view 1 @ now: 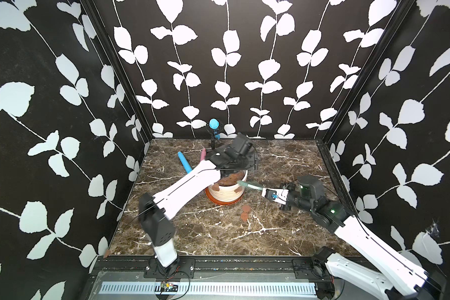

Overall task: Scrub the dried mud off the ceramic pot
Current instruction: Rotate the pot on the tray, then brush off the soil from the pot.

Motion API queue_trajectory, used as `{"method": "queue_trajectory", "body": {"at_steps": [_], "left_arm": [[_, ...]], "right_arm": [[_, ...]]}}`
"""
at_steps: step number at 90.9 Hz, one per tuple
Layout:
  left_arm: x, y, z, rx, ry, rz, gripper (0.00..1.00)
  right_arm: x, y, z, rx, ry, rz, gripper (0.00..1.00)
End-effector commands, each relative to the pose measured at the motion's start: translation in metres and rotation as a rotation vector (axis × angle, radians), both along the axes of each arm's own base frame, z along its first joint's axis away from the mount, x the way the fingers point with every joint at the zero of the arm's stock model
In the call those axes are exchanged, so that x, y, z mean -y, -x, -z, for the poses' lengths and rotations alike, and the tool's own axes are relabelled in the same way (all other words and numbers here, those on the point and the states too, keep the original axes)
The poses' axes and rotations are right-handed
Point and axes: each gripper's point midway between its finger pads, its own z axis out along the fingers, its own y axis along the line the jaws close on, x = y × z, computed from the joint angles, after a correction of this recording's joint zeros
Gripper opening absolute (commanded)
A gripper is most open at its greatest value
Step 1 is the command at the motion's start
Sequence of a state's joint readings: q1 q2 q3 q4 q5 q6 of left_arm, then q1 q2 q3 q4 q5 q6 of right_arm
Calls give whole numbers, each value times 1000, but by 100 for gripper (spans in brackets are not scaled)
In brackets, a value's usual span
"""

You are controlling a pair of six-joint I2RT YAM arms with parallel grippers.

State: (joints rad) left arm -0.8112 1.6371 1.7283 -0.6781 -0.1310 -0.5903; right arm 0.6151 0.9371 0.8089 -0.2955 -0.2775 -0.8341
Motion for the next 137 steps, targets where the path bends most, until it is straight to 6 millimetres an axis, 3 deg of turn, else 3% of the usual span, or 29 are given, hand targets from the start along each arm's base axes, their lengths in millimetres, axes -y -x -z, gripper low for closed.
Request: {"method": "queue_trajectory", "body": {"at_steps": [1,20,30,37,52,61,75,94,112,127,137], "left_arm": [[-57,9,-26,76,-34,-76,98],[-159,37,-22,156,-248,-258,99],[-201,59,-19,214,-327,-327,99],[-216,73,-15,264,-355,-305,98],[-217,100,-19,397,-353,-130,99],[-208,112,-24,470,-340,-10,99],[-153,130,-10,492,-293,351,98],[-98,124,27,412,-389,718,98],[-47,109,45,288,-363,949,79],[-37,84,80,130,-472,979,67],[-34,80,94,56,-492,997,63]], "right_arm": [[-19,-12,-36,134,-51,-71,0],[-43,-21,-34,137,-42,-180,0],[-56,-16,-36,110,-71,-253,0],[-62,-14,-35,103,-83,-278,0],[-70,0,-27,57,-79,-337,0],[-65,21,-22,-16,-62,-377,0],[-46,43,-34,-107,-85,-322,0],[9,9,-64,-72,-184,148,0],[71,-5,-71,-8,-229,488,0],[86,5,-79,19,-248,517,0],[89,12,-82,28,-251,503,0]]}}
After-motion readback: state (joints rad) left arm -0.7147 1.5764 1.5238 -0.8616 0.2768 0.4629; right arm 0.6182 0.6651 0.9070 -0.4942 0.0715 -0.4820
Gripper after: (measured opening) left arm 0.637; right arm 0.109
